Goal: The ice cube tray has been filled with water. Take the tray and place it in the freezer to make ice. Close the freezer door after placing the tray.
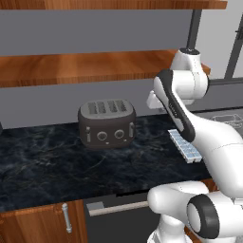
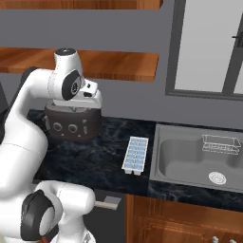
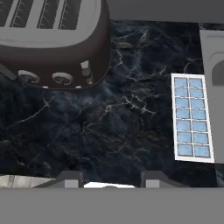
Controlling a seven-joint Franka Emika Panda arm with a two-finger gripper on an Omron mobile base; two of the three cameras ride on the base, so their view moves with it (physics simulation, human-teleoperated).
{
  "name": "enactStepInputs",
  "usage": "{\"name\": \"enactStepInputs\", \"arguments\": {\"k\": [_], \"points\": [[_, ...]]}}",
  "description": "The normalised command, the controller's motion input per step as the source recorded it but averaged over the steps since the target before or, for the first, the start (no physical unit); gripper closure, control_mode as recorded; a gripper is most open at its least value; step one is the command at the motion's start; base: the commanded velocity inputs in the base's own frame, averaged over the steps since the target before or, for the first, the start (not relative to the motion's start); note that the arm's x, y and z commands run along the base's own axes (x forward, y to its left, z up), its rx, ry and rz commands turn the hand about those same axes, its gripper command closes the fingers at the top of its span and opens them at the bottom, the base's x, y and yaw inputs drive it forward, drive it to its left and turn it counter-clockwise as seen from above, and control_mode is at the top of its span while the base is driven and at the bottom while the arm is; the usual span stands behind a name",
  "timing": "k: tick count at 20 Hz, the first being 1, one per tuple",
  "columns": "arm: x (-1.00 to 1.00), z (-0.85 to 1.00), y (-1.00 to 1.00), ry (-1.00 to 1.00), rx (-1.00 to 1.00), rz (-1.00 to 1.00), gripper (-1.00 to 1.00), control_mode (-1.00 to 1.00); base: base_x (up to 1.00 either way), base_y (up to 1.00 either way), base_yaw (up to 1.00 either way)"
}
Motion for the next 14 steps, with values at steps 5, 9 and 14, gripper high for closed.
{"name": "enactStepInputs", "arguments": {"k": [5,9,14], "points": [[-0.26,-0.01,-0.26,-0.09,0.01,0.00,-1.00,-1.00,0.00,0.00,0.00],[-0.41,-0.06,-0.63,-0.11,0.01,0.00,-1.00,-1.00,0.00,0.00,0.00],[-0.11,-0.07,-0.31,-0.01,0.00,-0.04,-1.00,-1.00,0.00,0.00,0.00]]}}
